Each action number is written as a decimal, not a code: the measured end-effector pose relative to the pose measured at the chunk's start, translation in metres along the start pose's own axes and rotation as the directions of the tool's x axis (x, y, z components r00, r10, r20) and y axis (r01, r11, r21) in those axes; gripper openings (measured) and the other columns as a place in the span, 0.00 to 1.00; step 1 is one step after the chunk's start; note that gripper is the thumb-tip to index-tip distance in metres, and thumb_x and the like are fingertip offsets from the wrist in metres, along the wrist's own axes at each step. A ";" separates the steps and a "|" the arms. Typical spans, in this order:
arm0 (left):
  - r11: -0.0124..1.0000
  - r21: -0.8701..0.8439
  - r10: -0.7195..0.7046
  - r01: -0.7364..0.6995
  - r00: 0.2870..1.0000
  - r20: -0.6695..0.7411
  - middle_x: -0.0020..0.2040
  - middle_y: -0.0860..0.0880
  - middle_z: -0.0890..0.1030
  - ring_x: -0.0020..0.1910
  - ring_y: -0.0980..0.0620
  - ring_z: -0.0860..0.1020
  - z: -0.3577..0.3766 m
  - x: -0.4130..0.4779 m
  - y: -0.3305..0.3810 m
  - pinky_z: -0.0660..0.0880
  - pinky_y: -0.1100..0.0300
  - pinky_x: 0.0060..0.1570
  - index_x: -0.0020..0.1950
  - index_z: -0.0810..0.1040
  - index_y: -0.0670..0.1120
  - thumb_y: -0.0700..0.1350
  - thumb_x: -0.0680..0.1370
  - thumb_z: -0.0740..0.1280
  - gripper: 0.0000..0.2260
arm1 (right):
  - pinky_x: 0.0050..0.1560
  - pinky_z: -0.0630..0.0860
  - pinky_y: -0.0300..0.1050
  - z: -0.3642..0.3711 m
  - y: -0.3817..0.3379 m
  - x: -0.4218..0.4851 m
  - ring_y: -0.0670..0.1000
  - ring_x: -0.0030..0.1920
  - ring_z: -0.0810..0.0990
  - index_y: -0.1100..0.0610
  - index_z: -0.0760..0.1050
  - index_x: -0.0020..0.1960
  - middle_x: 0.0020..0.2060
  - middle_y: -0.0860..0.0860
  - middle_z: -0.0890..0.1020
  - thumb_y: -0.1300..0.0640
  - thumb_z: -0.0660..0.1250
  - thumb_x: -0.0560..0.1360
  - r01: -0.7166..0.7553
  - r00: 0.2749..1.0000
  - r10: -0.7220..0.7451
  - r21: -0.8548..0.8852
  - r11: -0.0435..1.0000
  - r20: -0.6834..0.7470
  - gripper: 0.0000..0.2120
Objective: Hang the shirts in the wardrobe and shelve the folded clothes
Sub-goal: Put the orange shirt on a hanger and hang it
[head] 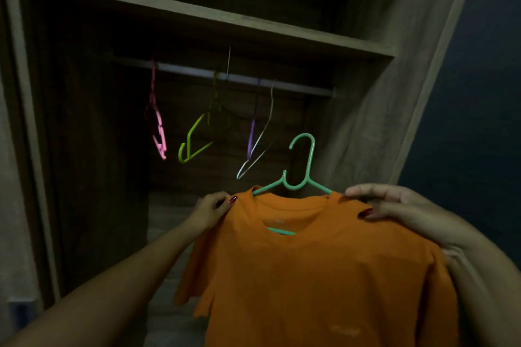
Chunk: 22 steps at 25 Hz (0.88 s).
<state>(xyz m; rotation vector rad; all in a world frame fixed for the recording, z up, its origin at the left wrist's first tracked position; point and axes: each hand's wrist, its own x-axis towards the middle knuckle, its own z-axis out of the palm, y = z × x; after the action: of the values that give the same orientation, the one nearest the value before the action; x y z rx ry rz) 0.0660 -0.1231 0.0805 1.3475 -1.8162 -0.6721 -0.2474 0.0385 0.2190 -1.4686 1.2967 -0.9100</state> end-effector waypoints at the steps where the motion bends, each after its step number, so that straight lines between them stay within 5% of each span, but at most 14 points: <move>1: 0.997 -0.059 -0.048 0.048 0.999 -0.002 0.41 0.53 0.79 0.45 0.55 0.79 0.010 0.004 0.004 0.73 0.60 0.46 0.42 0.78 0.54 0.42 0.79 0.64 0.09 | 0.44 0.78 0.43 0.002 -0.003 -0.001 0.53 0.54 0.81 0.53 0.82 0.52 0.54 0.52 0.81 0.67 0.65 0.66 -0.017 1.000 0.017 -0.012 1.000 -0.018 0.18; 5: 0.976 -0.186 -0.096 0.115 0.989 0.109 0.60 0.47 0.78 0.61 0.50 0.76 0.038 0.010 0.035 0.73 0.58 0.59 0.63 0.76 0.44 0.43 0.78 0.65 0.14 | 0.40 0.77 0.39 0.011 -0.015 0.006 0.50 0.52 0.79 0.55 0.80 0.55 0.52 0.51 0.81 0.70 0.60 0.72 0.007 0.998 -0.007 -0.005 1.000 -0.062 0.18; 9: 0.971 -0.239 -0.001 0.030 0.993 0.119 0.62 0.49 0.76 0.59 0.55 0.75 0.036 0.005 0.059 0.72 0.71 0.48 0.66 0.73 0.45 0.42 0.80 0.62 0.15 | 0.53 0.74 0.47 0.015 -0.027 0.036 0.53 0.56 0.76 0.55 0.81 0.54 0.54 0.52 0.79 0.71 0.59 0.73 0.090 0.970 -0.080 0.030 0.996 -0.230 0.19; 14: 0.959 -0.280 0.071 -0.052 0.996 0.058 0.58 0.45 0.78 0.43 0.67 0.73 0.016 -0.005 0.072 0.70 0.79 0.36 0.65 0.73 0.41 0.37 0.80 0.60 0.14 | 0.31 0.74 0.30 0.025 -0.043 0.098 0.44 0.42 0.77 0.56 0.78 0.56 0.47 0.51 0.79 0.71 0.57 0.75 0.250 0.881 -0.267 -0.096 0.964 -0.389 0.18; 18: 0.946 -0.322 0.060 -0.031 0.995 0.080 0.56 0.52 0.77 0.46 0.63 0.73 0.003 -0.013 0.070 0.71 0.73 0.42 0.65 0.75 0.48 0.41 0.81 0.60 0.13 | 0.57 0.77 0.53 0.019 -0.040 0.172 0.56 0.58 0.78 0.51 0.79 0.54 0.59 0.55 0.78 0.65 0.57 0.77 0.285 0.808 -0.333 -0.172 0.943 -0.485 0.16; 22: 0.936 -0.353 0.050 -0.006 0.992 0.115 0.55 0.48 0.76 0.49 0.51 0.71 -0.004 -0.020 0.069 0.70 0.65 0.41 0.62 0.76 0.52 0.42 0.81 0.60 0.12 | 0.54 0.78 0.56 0.006 -0.034 0.222 0.56 0.54 0.79 0.51 0.78 0.57 0.59 0.57 0.79 0.62 0.57 0.77 0.224 0.798 -0.314 -0.231 0.947 -0.514 0.15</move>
<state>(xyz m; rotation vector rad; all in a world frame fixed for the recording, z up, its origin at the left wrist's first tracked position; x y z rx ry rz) 0.0340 -0.0834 0.1310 1.0585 -1.7038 -1.0299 -0.1953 -0.1797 0.2383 -1.6089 1.6216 -1.5315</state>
